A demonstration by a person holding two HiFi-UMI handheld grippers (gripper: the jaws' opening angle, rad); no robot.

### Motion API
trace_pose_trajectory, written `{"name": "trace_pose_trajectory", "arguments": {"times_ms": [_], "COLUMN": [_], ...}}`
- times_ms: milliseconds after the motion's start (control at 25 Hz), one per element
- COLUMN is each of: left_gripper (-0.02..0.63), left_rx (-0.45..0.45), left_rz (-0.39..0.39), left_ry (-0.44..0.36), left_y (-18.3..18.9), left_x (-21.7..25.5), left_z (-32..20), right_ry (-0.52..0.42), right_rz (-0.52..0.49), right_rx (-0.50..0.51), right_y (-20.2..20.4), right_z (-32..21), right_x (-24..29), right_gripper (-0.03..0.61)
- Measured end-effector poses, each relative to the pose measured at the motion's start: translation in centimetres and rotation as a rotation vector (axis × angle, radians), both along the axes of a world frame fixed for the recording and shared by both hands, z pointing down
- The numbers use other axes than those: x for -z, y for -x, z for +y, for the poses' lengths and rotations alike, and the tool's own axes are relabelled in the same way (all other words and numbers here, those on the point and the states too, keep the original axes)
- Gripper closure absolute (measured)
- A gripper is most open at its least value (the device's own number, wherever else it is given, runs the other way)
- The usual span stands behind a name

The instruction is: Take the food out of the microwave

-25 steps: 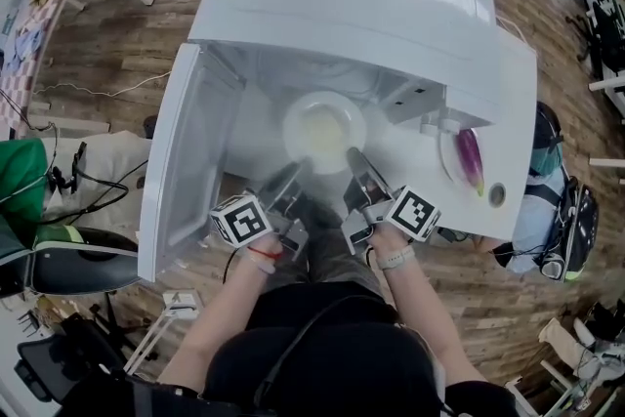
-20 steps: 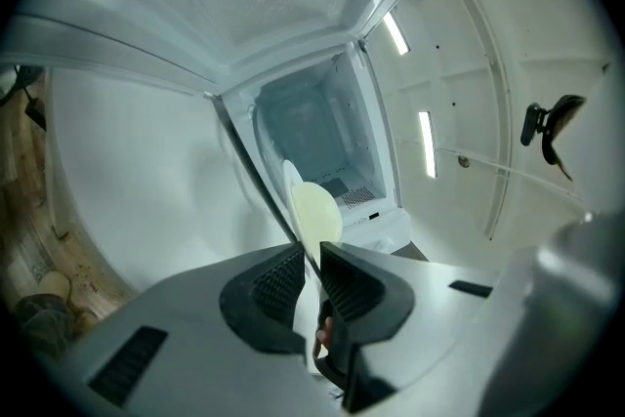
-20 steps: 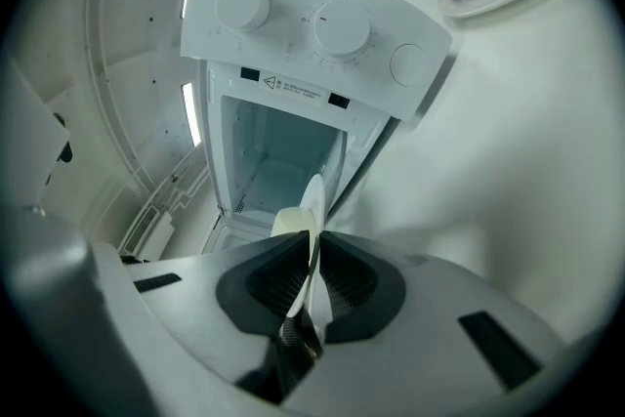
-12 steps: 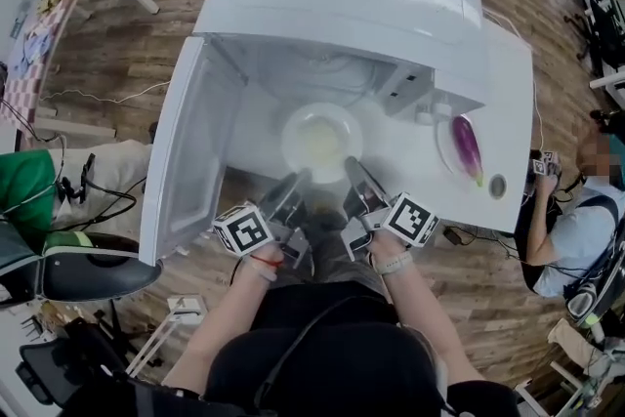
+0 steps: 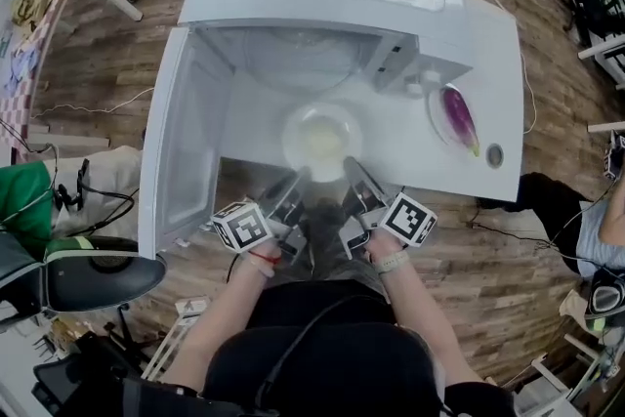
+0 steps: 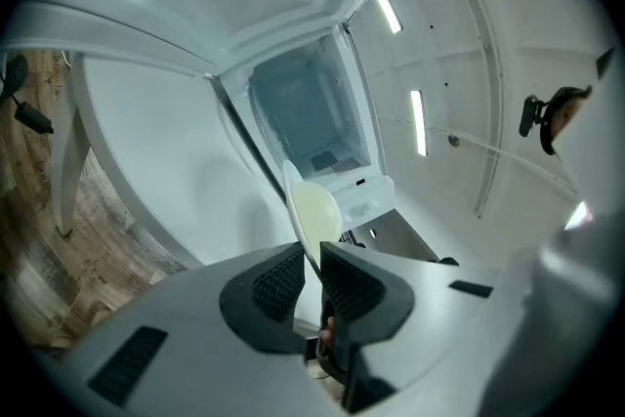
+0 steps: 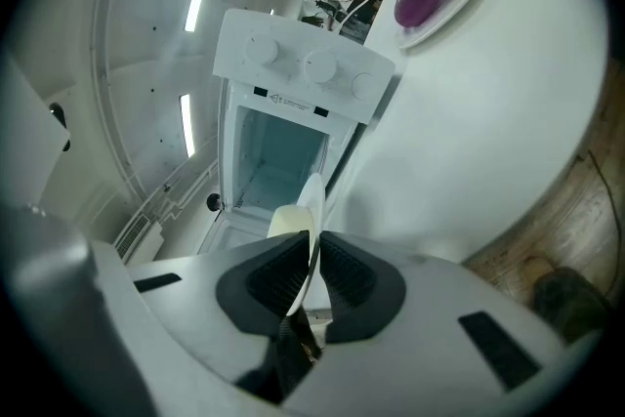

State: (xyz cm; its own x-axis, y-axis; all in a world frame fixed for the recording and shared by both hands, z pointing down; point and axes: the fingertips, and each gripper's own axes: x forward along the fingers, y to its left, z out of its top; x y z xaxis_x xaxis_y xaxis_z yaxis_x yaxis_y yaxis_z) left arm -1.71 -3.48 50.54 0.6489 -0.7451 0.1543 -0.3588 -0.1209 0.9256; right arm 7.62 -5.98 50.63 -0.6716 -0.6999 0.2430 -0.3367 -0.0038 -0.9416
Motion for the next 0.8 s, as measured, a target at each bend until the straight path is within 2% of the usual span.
{"name": "trace_pose_trajectory", "arguments": {"times_ms": [800], "left_gripper": [0.558], "left_rx": [-0.119], "left_rz": [0.009], "left_ry": [0.042], "left_y": [-1.1], "left_x": [-3.5], "left_z": [3.6], "right_ry": [0.071], "right_rz": [0.067], "right_rx": [-0.122], "right_y": [-1.6], "right_z": [4.9], "right_x": [-3.7], "right_gripper": [0.529]}}
